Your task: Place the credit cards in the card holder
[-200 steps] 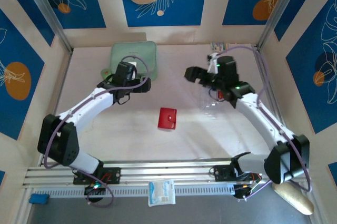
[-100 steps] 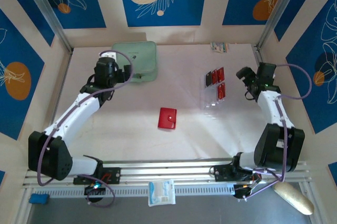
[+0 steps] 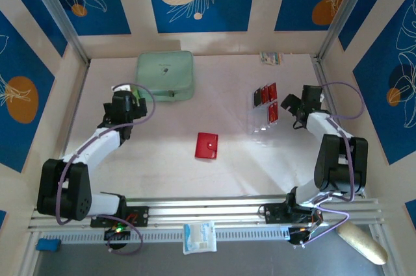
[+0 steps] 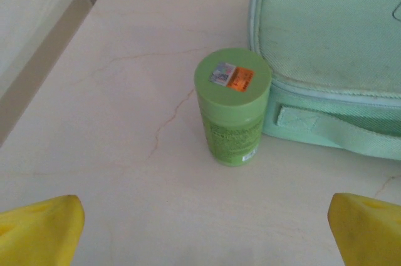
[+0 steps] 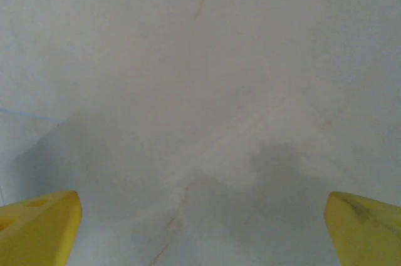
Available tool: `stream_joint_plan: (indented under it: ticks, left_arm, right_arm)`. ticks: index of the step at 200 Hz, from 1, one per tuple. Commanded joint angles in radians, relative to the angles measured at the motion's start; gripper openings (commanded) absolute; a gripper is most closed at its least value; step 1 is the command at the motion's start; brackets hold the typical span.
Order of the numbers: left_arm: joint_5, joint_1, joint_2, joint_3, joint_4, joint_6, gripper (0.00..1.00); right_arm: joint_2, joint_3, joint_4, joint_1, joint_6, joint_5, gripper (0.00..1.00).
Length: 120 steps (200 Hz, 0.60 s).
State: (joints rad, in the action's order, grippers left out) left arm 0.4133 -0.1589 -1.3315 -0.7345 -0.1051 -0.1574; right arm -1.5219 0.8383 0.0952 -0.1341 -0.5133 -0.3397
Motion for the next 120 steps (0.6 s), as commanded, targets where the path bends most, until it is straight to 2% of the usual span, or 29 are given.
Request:
stream_joint_plan:
  ticks: [1,39,120]
  left_arm:
    - [0.025,0.018,-0.013,0.013,-0.094,0.028,1.0]
    - [0.018,0.023,-0.043,0.032,-0.116,0.03,1.0]
    - [0.013,0.03,-0.06,0.086,-0.178,0.064,1.0]
  right_arm:
    - [-0.024,-0.03,-0.094,0.042,0.095,-0.022,0.99]
    - [-0.04,-0.08,-0.214,0.088,0.149,-0.012,0.99]
    - [-0.039,-0.091,-0.254,0.09,0.162,0.024,0.99]
